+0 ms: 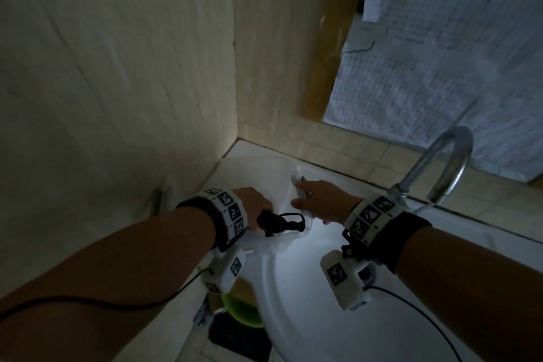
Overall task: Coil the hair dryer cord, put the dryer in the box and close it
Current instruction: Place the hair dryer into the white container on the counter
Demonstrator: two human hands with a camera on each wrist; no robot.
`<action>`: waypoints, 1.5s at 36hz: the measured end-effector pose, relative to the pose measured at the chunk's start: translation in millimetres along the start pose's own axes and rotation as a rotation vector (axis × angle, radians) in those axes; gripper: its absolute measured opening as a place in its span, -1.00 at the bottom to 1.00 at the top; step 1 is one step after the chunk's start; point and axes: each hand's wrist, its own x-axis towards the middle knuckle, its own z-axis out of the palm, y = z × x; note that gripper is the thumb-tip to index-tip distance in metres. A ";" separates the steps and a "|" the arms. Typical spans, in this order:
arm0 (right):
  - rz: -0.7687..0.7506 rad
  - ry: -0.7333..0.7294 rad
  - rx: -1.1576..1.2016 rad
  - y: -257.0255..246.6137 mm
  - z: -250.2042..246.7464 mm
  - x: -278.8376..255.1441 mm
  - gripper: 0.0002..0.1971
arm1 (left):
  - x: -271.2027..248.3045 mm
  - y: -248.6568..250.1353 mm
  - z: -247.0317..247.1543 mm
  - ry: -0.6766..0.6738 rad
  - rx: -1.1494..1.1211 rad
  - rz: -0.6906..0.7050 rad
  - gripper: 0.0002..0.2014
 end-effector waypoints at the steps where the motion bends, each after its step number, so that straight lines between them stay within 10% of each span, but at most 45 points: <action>1: -0.001 -0.022 0.005 0.9 -0.3 -1.3 -0.29 | 0.0 0.2 -0.9 -0.002 -0.007 -0.004 -0.63; 12: 0.010 -0.160 0.160 8.6 2.5 -6.4 -0.21 | -13.1 -3.5 2.9 0.074 -0.199 -0.123 -0.28; 23: -0.021 0.046 -0.126 9.8 25.1 5.5 -0.48 | -52.6 15.1 -7.6 0.099 -0.301 0.004 -0.70; 35: -0.020 0.032 -0.225 -2.0 19.0 1.7 -0.38 | -65.3 15.6 -17.1 0.171 -0.466 -0.097 -0.67; 54: 0.087 0.160 0.269 46.9 -46.4 -114.9 -0.64 | -60.6 134.1 -87.0 0.319 -0.642 0.041 -0.72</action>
